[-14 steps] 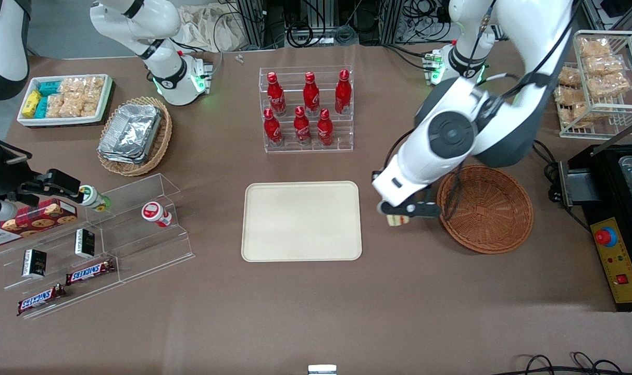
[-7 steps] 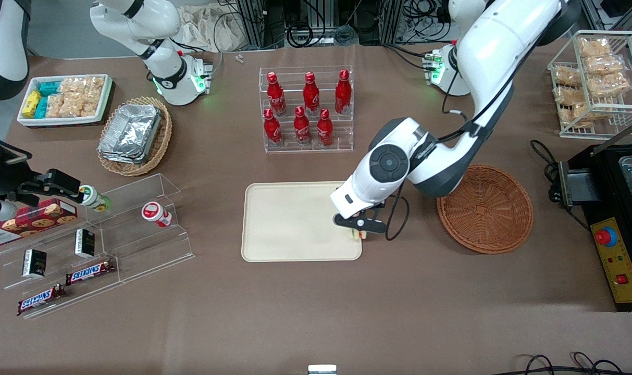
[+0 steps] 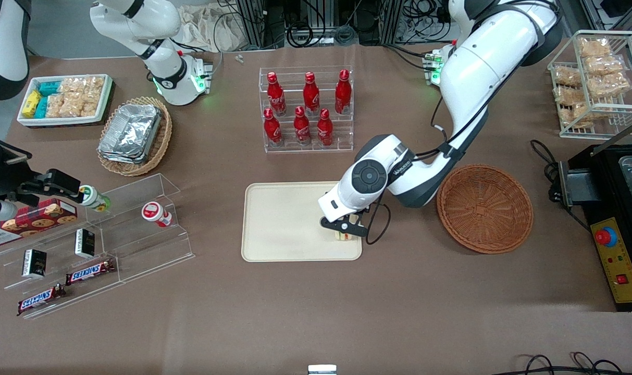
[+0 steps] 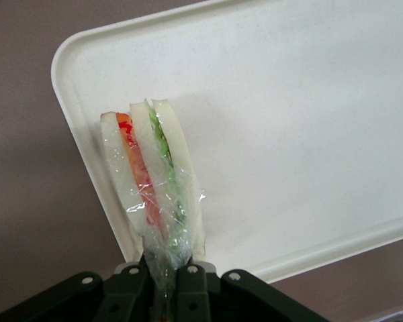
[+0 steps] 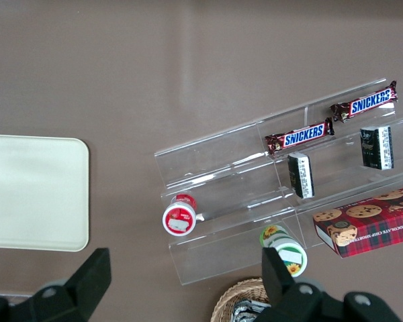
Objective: Place sandwich from basket to tray
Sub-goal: 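Lower the sandwich onto the tray and open the left gripper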
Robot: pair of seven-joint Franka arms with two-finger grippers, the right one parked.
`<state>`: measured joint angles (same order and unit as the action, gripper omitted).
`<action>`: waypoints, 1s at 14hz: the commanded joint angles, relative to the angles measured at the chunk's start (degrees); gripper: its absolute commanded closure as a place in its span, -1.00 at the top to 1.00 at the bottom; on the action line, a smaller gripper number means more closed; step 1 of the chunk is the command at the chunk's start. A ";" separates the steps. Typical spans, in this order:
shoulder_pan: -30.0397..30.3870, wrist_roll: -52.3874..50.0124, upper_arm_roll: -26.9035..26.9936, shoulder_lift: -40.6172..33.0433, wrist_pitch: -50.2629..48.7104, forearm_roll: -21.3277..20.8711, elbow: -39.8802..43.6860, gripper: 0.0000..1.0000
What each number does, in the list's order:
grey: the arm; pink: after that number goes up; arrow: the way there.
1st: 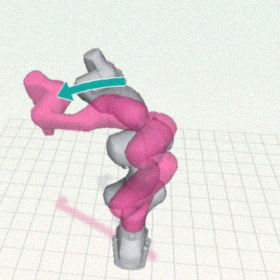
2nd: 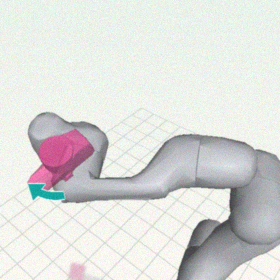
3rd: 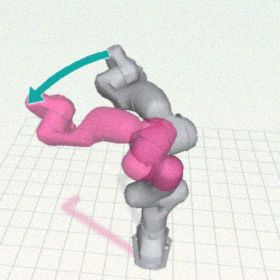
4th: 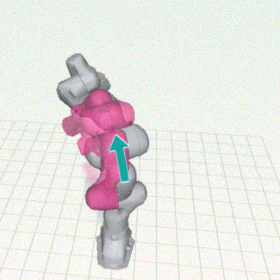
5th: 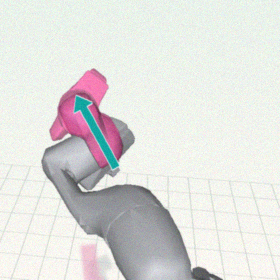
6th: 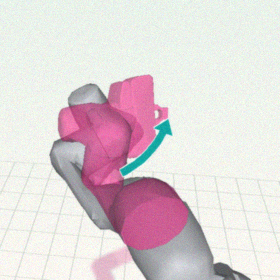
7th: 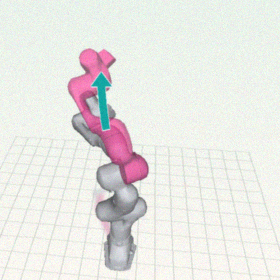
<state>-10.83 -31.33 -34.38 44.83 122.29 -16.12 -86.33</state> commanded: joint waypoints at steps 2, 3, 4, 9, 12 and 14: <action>-0.86 -1.71 0.37 1.58 0.84 -1.73 1.34 -0.69; -0.95 -3.54 0.37 1.58 1.37 -1.90 1.34 0.30; -0.95 -5.74 0.37 1.41 1.72 -2.07 1.34 0.98; -0.25 -11.74 0.19 -2.27 -2.20 -3.92 1.34 0.99; 0.02 -6.76 0.37 -9.47 -12.39 -3.40 1.16 0.99; 0.11 -2.00 2.72 -13.95 -18.55 -2.17 1.16 0.99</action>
<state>-10.80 -37.22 -34.09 36.90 108.62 -18.95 -83.65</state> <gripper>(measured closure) 0.004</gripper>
